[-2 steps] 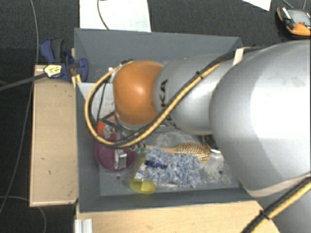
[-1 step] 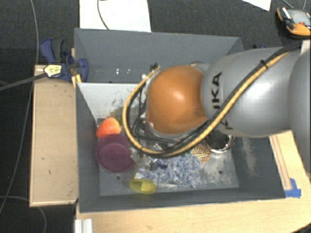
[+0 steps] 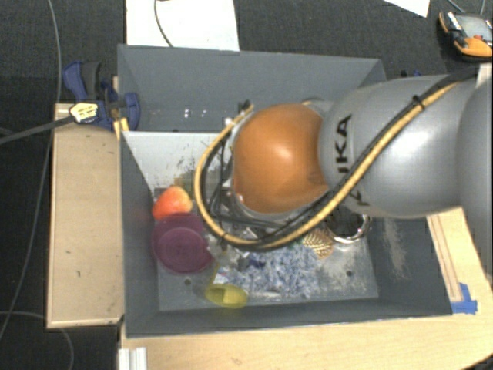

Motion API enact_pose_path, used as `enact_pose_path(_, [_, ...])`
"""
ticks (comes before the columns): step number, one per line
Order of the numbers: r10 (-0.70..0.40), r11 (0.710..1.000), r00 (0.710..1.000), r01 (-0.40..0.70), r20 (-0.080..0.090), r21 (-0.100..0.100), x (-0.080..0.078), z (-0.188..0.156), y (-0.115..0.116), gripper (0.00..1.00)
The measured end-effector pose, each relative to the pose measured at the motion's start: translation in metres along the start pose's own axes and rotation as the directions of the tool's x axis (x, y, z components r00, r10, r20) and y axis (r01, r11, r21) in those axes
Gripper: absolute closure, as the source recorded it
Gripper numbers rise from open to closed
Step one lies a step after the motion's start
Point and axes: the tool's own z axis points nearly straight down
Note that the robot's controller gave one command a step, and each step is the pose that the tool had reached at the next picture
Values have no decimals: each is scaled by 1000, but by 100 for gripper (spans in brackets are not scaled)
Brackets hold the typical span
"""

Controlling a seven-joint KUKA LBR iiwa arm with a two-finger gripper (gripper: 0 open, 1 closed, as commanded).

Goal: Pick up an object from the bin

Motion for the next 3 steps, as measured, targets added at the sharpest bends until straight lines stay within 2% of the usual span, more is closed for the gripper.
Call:
enact_pose_path(1, [17, 1000, 1000, -17, 6, 0, -18, -7, 12, 0])
enact_pose_path(2, [20, 1000, 1000, -20, 4, 0, -17, -7, 11, 0])
enact_pose_path(3, [-81, 997, 997, 81, 3, -3, -38, 68, 39, 0])
